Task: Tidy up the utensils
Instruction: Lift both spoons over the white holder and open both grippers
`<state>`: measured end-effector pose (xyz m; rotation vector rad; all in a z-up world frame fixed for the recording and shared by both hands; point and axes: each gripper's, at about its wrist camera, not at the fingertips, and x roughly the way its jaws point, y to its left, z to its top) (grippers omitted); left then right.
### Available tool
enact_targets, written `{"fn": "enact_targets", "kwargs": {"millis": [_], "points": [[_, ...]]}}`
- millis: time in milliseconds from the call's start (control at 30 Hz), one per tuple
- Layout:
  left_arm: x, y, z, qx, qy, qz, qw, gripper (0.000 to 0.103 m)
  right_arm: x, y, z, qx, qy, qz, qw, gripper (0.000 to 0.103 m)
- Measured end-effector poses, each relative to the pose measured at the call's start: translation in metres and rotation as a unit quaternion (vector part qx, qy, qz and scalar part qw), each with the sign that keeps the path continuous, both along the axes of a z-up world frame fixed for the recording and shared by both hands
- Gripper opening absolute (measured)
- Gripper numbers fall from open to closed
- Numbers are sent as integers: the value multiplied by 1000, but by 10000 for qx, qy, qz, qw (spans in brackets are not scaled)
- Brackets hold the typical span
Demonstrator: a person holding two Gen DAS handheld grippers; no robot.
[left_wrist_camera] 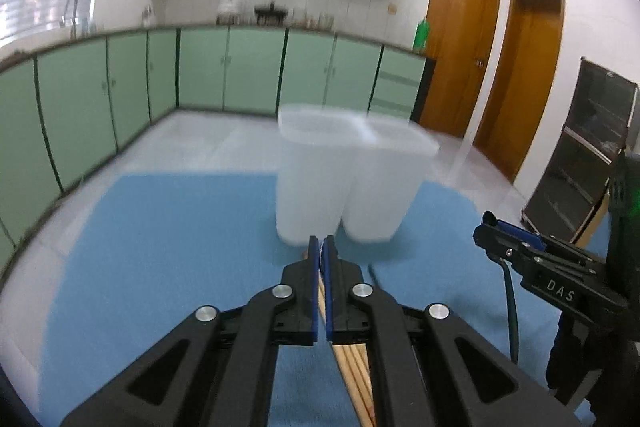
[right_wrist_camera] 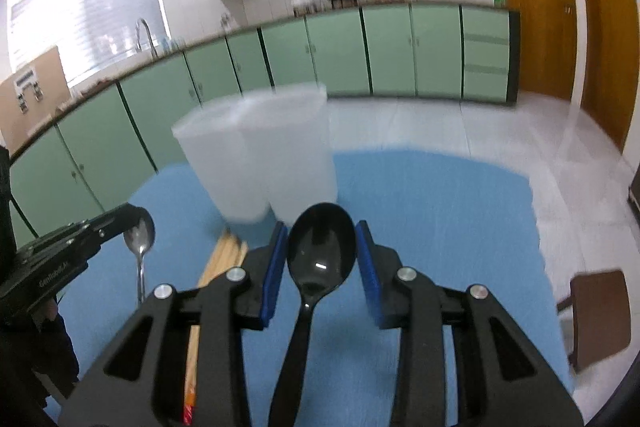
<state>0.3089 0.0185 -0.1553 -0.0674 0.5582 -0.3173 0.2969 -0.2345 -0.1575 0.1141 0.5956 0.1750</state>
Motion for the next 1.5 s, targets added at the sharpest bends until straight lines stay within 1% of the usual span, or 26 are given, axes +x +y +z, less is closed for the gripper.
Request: {"fn": "enact_targets", "kwargs": {"millis": [100, 167, 233, 300, 500, 600, 700, 767, 833, 933, 1000, 1100, 1133, 1200, 1233, 1267, 1400, 1433, 1467, 1500], "points": [[-5, 1, 19, -36, -416, 48, 9991, 2, 0, -5, 21, 37, -434, -51, 9990, 33], [-8, 4, 36, -27, -730, 96, 9973, 2, 5, -11, 35, 205, -668, -64, 9975, 33], [-4, 2, 51, -58, -926, 107, 9956, 2, 14, -16, 48, 421, -815, -18, 9958, 33], [3, 3, 69, -55, -1160, 124, 9932, 2, 28, -19, 59, 530, -957, -28, 9940, 33], [40, -5, 115, -12, -1791, 234, 9835, 2, 82, -20, 101, 595, -1518, -23, 9866, 33], [67, -12, 128, 146, -2070, 316, 9777, 2, 110, -16, 113, 564, -1676, -21, 9842, 33], [93, -22, 133, 350, -2265, 395, 9726, 2, 132, -12, 115, 551, -1731, -40, 9834, 33], [112, -29, 127, 509, -2316, 449, 9704, 2, 151, -10, 111, 557, -1687, -94, 9840, 33], [126, -32, 119, 539, -2308, 492, 9703, 2, 163, -7, 103, 475, -1627, -142, 9854, 33], [147, -38, 104, 536, -2239, 506, 9718, 2, 178, -5, 88, 392, -1469, -195, 9882, 33], [153, -39, 93, 548, -2177, 480, 9733, 2, 184, -6, 76, 383, -1349, -213, 9899, 34], [157, -39, 75, 525, -1995, 408, 9776, 2, 184, -3, 60, 303, -1208, -184, 9920, 34], [157, -37, 72, 495, -1918, 384, 9794, 3, 182, 0, 56, 297, -1169, -155, 9926, 35], [150, -33, 68, 456, -1882, 398, 9803, 4, 177, 0, 49, 279, -1096, -134, 9935, 39], [146, -32, 67, 450, -1879, 391, 9804, 5, 170, 3, 46, 299, -1064, -136, 9938, 46], [142, -31, 67, 449, -1879, 382, 9804, 6, 167, 1, 45, 343, -1032, -150, 9940, 51], [122, -23, 70, 419, -1811, 414, 9817, 13, 148, -5, 47, 448, -952, -207, 9942, 54], [114, -21, 71, 435, -1783, 453, 9820, 19, 142, -7, 47, 470, -927, -224, 9943, 58], [107, -19, 72, 451, -1734, 484, 9826, 30, 133, -8, 48, 466, -881, -258, 9947, 63], [97, -15, 71, 410, -1679, 486, 9838, 36, 121, -10, 48, 442, -822, -311, 9951, 65]]}}
